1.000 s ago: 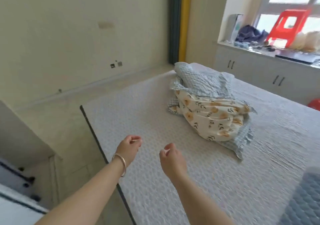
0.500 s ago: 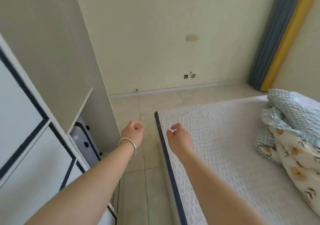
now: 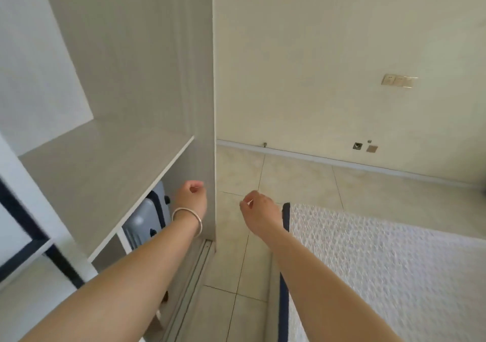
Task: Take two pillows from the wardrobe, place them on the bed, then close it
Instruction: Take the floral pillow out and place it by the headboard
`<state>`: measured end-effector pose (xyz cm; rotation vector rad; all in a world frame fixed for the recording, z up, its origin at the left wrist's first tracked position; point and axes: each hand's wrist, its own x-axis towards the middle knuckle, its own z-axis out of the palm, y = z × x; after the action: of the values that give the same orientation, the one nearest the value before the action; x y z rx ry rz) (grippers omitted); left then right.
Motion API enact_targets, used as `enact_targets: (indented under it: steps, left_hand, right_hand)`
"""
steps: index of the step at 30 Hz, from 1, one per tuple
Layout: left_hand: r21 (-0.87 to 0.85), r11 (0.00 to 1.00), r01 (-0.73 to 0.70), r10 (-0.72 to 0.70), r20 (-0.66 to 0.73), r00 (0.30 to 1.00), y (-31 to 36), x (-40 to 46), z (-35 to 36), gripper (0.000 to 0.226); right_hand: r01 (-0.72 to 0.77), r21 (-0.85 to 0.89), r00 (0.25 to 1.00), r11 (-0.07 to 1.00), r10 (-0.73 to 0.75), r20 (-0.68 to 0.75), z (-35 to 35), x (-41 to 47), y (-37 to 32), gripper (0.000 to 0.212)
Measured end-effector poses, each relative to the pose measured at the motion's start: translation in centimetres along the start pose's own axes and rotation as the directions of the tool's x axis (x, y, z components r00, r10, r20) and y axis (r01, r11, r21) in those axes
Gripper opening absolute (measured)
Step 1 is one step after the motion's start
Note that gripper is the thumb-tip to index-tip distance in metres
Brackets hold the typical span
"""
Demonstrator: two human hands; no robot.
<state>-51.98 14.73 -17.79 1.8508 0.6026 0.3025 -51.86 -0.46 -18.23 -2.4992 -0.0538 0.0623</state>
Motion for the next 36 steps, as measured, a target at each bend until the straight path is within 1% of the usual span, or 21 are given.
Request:
enact_targets:
  steps: [4, 8, 9, 12, 13, 15, 17, 19, 20, 21, 23, 25, 27, 31, 33, 36]
  left_hand:
    - [-0.01, 0.998, 0.07, -0.07, -0.173, 0.982, 2.1, 7.4, 0.1, 0.024]
    - [-0.069, 0.986, 0.154, -0.167, -0.277, 0.946, 1.6, 12.7, -1.0, 0.019]
    - [-0.089, 0.977, 0.196, -0.214, -0.308, 0.927, 1.2, 14.1, -1.7, 0.016]
    - [-0.134, 0.942, 0.308, -0.335, -0.391, 0.857, 0.2, 18.7, -4.2, 0.026]
    - [-0.165, 0.934, 0.315, -0.356, -0.42, 0.835, -0.2, 20.1, -5.0, 0.025]
    - [-0.276, 0.907, 0.317, -0.416, -0.479, 0.773, -1.4, 22.8, -6.3, 0.032]
    - [-0.341, 0.884, 0.32, -0.461, -0.522, 0.718, -2.5, 24.9, -7.5, 0.035]
    - [-0.394, 0.863, 0.315, -0.497, -0.56, 0.663, -3.8, 26.6, -8.6, 0.034]
    - [-0.423, 0.853, 0.306, -0.515, -0.59, 0.622, -4.3, 27.2, -9.2, 0.032]
    - [-0.468, 0.834, 0.293, -0.545, -0.615, 0.57, -5.0, 27.5, -10.2, 0.029]
    - [-0.549, 0.793, 0.264, -0.599, -0.627, 0.498, -5.7, 27.6, -11.6, 0.025]
    - [-0.616, 0.759, 0.21, -0.643, -0.657, 0.393, -7.1, 27.8, -14.5, 0.024]
    - [-0.665, 0.737, 0.122, -0.67, -0.695, 0.262, -8.2, 27.5, -18.3, 0.022]
    - [-0.671, 0.741, 0.03, -0.671, -0.741, -0.018, -9.9, 25.5, -23.7, 0.022]
    - [-0.659, 0.752, 0.007, -0.655, -0.748, -0.106, -10.2, 24.1, -25.2, 0.024]
    - [-0.616, 0.785, 0.066, -0.597, -0.78, -0.187, -10.3, 21.9, -27.1, 0.029]
  right_hand:
    - [0.119, 0.0, 0.989, 0.993, -0.118, 0.091, -0.1, 9.4, -3.7, 0.029]
    - [0.237, 0.028, 0.953, 0.971, -0.238, 0.187, 2.3, 15.8, -8.5, 0.027]
    - [0.254, 0.036, 0.941, 0.967, -0.255, 0.224, 3.3, 17.0, -9.6, 0.027]
    - [0.289, 0.075, 0.892, 0.954, -0.297, 0.34, 6.6, 20.0, -13.1, 0.026]
    - [0.307, 0.093, 0.872, 0.947, -0.32, 0.37, 7.8, 20.9, -14.4, 0.026]
    - [0.375, 0.095, 0.825, 0.922, -0.379, 0.42, 9.9, 22.5, -16.8, 0.026]
    - [0.429, 0.11, 0.778, 0.897, -0.429, 0.459, 12.1, 24.1, -19.2, 0.026]
    - [0.484, 0.117, 0.724, 0.867, -0.473, 0.502, 14.2, 25.2, -21.4, 0.025]
    - [0.511, 0.116, 0.696, 0.852, -0.489, 0.526, 15.1, 25.7, -22.5, 0.025]
    - [0.547, 0.119, 0.654, 0.829, -0.512, 0.557, 16.4, 26.2, -23.8, 0.025]
    - [0.612, 0.117, 0.593, 0.782, -0.552, 0.586, 17.9, 27.0, -25.5, 0.026]
    - [0.693, 0.122, 0.5, 0.711, -0.596, 0.628, 20.1, 27.5, -28.2, 0.026]
    - [0.756, 0.153, 0.4, 0.637, -0.634, 0.661, 22.7, 27.3, -31.4, 0.025]
    - [0.822, 0.308, 0.137, 0.479, -0.692, 0.709, 26.7, 24.7, -36.7, 0.022]
    - [0.832, 0.381, 0.008, 0.404, -0.694, 0.72, 28.0, 23.2, -38.7, 0.022]
    - [0.833, 0.464, -0.144, 0.302, -0.691, 0.708, 29.2, 20.9, -41.4, 0.024]
